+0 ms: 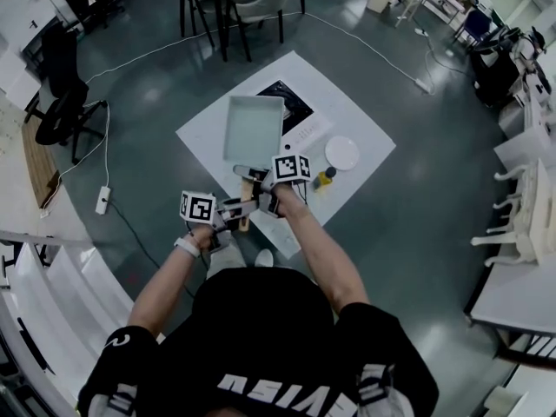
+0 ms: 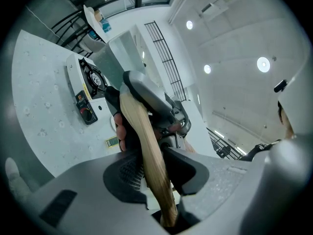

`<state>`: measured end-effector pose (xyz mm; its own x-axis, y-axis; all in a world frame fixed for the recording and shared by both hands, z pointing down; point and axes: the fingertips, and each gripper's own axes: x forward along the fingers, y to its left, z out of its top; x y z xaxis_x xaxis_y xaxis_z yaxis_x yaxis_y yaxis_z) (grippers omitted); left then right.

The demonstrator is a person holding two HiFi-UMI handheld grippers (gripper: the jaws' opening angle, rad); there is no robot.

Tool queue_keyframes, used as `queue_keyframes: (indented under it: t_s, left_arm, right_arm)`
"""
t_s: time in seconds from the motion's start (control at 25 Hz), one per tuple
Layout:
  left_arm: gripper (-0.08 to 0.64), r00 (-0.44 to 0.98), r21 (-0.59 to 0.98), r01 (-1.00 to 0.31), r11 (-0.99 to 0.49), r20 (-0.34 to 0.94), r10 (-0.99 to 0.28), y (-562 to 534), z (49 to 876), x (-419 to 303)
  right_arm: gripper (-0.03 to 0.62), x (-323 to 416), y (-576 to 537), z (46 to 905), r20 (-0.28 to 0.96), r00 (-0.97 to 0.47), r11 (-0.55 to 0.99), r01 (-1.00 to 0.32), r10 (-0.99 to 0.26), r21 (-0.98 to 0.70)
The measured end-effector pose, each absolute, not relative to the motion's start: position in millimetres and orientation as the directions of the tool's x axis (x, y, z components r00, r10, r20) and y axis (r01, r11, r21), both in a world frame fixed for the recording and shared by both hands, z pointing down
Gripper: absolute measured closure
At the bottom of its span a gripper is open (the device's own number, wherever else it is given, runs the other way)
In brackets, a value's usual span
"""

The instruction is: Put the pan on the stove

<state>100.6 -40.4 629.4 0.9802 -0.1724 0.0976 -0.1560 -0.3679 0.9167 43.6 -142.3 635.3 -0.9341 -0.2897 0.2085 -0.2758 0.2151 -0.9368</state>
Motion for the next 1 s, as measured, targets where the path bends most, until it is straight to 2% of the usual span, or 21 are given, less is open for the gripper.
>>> queue_keyframes:
  t_s: [1.0]
  left_arm:
    - [0.462,0.995,0.915,-0.092,-0.394,0.104,0.008,-124,628,73]
  right_arm:
    - [0.463,41,-233,635,0.217,-0.861,0.143,-0.313,-0.459,-0.939]
